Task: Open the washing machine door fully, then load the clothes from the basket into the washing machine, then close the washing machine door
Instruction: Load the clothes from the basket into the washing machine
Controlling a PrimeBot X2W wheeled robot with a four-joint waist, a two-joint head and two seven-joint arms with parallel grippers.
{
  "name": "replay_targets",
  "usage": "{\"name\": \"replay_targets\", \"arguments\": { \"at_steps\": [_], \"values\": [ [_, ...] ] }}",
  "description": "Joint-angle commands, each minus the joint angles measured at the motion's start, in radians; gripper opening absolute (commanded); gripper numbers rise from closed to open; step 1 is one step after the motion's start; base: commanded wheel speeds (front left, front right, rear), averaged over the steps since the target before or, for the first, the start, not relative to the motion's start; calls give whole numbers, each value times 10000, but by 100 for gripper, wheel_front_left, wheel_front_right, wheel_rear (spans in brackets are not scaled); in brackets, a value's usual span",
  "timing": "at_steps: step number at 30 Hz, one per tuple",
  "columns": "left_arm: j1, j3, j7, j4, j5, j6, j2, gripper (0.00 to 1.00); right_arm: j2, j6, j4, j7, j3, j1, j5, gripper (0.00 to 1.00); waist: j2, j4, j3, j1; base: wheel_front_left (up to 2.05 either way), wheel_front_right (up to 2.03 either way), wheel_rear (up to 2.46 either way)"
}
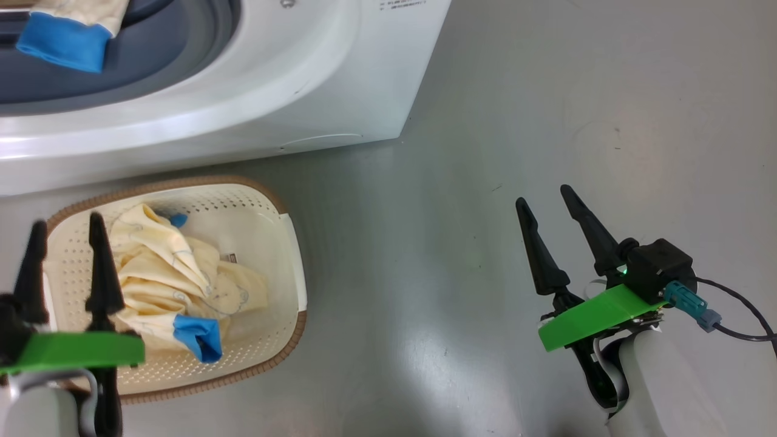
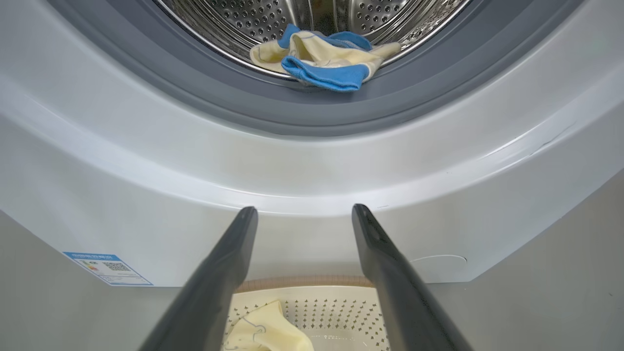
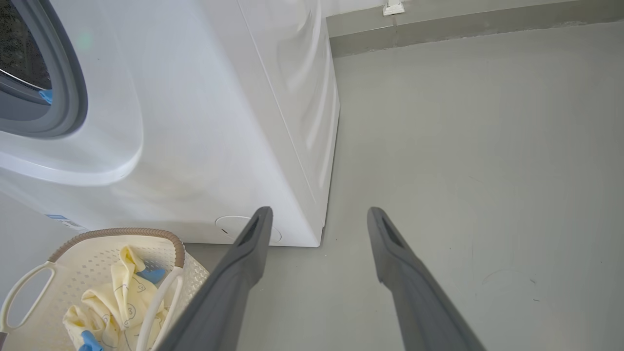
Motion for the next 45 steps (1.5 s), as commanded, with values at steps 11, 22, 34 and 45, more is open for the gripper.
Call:
{"name": "replay_targets", "arguments": {
  "at_steps": [11,22,34,45],
  "values": [
    [-1870,-259,739,-747,-399,-29,1194,100,59,29,-165,-57,193,235,118,100,0,26,-75,0,0,0,0],
    [-4065,-1358,2385,-104,-636,-29,1712,100,59,29,-193,-57,303,225,285,100,0,-164,-52,0,0,0,0],
    [-5713,-1695,4443,1702,-1185,3,1922,100,59,29,-208,-57,356,277,351,100,0,-265,-108,0,0,0,0],
    [-6634,-1986,5920,3136,-1257,5,2325,100,59,29,-221,-57,391,324,443,100,0,-360,-51,0,0,0,0]
  ]
}}
